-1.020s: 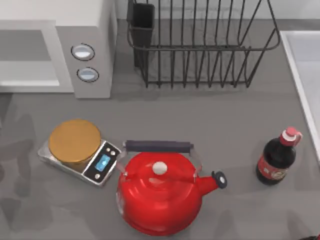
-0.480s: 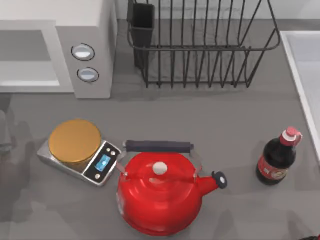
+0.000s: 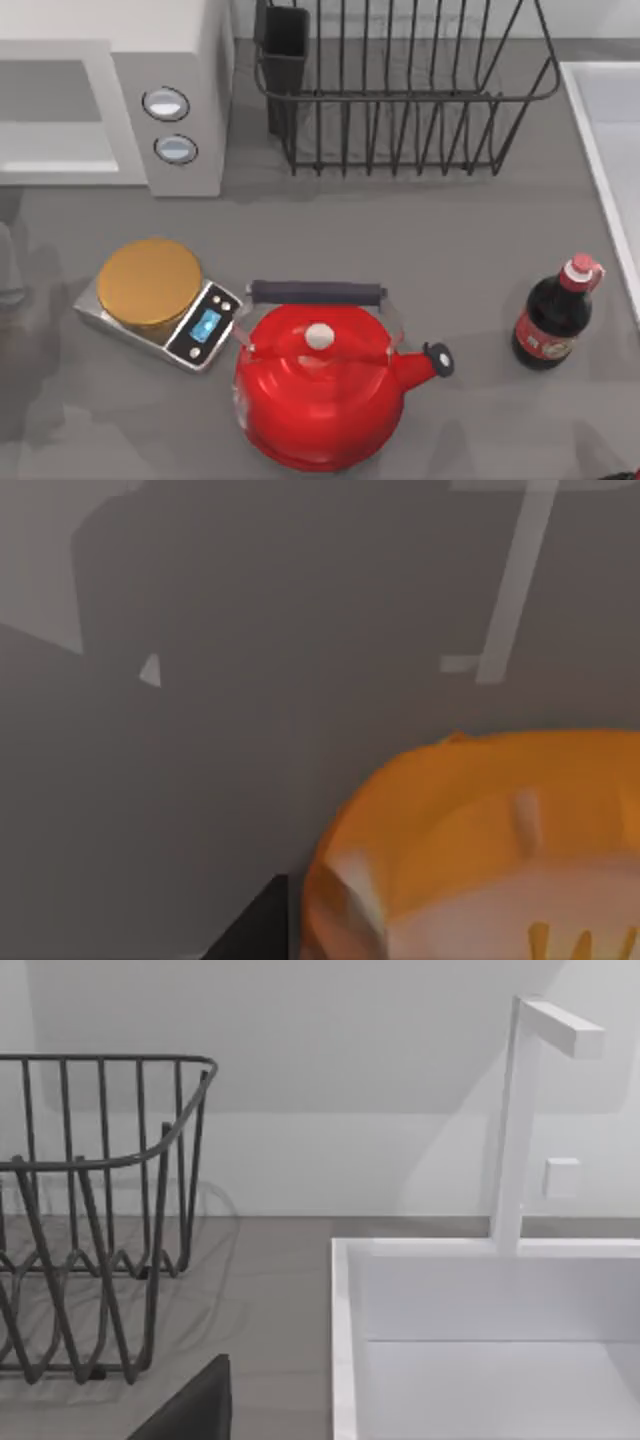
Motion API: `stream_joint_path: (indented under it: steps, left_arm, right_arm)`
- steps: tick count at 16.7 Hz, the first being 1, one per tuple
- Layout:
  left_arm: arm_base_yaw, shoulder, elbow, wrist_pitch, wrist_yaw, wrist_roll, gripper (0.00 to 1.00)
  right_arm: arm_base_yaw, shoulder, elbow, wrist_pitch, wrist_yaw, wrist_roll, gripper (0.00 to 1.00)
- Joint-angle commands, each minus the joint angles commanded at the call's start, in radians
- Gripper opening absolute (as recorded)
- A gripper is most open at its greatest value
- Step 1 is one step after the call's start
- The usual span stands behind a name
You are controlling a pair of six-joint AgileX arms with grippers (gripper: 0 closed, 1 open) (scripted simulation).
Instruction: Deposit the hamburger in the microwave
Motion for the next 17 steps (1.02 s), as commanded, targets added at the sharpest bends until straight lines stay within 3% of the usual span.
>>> stream_joint_path:
  steps: [7, 15, 17]
  left_arm:
    - [0.0, 0.0, 0.0, 0.0, 0.0, 0.0, 0.02]
    - [0.0, 0.0, 0.0, 0.0, 0.0, 0.0, 0.0]
    - [-0.003, -0.065, 0.026, -0.08, 0.003, -0.022, 0.0]
  right_arm:
    - [0.0, 0.0, 0.0, 0.0, 0.0, 0.0, 1.0]
    - [0.0, 0.0, 0.0, 0.0, 0.0, 0.0, 1.0]
    - [0.0, 0.0, 0.0, 0.0, 0.0, 0.0, 1.0]
